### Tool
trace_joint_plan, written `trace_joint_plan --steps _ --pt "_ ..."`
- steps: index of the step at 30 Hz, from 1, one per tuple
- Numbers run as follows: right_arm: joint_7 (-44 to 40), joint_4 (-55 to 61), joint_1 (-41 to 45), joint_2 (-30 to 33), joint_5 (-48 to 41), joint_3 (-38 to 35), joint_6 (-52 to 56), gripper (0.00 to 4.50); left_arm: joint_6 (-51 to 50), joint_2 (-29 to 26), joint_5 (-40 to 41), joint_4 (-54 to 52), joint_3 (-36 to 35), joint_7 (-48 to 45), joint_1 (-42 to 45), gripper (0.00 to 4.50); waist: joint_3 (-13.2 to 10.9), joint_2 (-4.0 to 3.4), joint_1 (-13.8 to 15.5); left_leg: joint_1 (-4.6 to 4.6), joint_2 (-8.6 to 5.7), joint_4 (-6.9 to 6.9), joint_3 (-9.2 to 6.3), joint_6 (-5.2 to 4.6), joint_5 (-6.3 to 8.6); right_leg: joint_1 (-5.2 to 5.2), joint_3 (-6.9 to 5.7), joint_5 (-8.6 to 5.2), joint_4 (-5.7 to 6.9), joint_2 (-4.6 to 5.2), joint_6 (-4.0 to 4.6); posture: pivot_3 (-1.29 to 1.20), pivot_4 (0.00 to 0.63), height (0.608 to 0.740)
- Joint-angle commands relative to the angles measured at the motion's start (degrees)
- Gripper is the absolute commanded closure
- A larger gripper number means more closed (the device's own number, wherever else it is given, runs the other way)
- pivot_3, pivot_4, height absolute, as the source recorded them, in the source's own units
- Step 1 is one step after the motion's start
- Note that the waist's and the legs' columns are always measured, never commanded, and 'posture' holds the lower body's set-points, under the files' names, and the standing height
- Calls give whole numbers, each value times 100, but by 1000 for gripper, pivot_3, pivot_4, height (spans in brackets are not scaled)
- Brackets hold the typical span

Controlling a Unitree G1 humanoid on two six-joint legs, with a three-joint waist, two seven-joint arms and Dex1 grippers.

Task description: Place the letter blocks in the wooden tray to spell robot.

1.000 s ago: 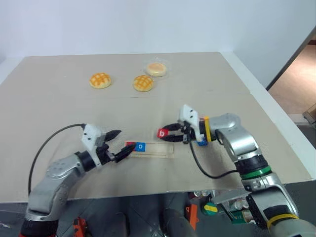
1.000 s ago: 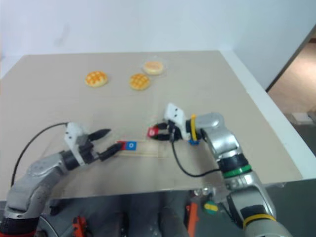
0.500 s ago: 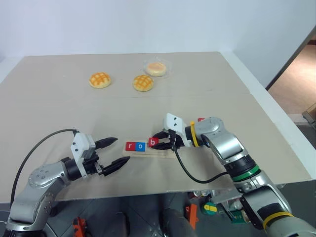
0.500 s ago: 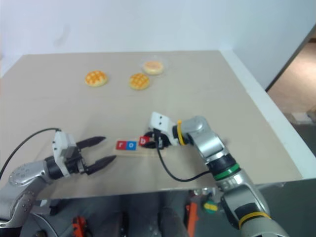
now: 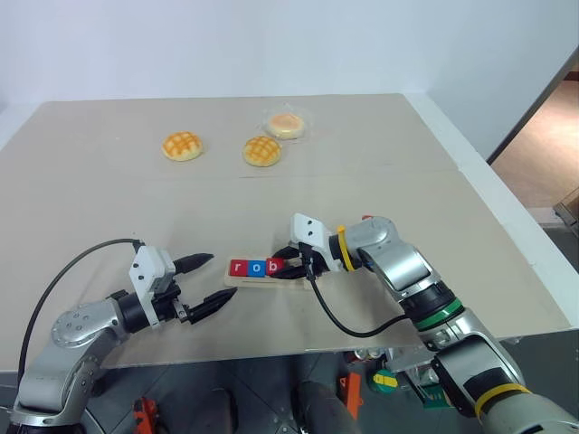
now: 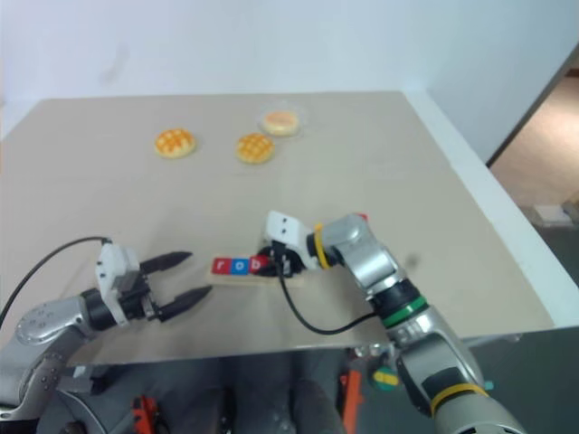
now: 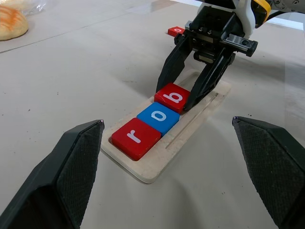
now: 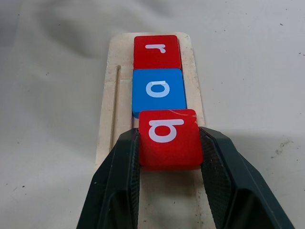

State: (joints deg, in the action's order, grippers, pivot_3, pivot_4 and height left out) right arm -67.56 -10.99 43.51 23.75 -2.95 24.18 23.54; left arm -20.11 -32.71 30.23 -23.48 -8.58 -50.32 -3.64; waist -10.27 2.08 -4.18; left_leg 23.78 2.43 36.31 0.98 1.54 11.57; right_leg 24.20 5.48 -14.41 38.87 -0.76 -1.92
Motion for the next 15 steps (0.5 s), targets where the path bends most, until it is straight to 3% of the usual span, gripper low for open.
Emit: trace_joint_plan --steps 1,15 --pt "-83 38 101 9 -8 -13 -63 3224 67 -45 3 -170 29 37 26 0 0 0 0 0 0 0 -1 0 0 0 -1 0 0 0 0 0 150 740" --pt "-128 97 71 9 -22 5 139 3224 47 -57 -55 -78 132 95 127 0 0 0 0 -1 2 2 -1 0 0 0 -1 2 4 -2 2 0 150 740"
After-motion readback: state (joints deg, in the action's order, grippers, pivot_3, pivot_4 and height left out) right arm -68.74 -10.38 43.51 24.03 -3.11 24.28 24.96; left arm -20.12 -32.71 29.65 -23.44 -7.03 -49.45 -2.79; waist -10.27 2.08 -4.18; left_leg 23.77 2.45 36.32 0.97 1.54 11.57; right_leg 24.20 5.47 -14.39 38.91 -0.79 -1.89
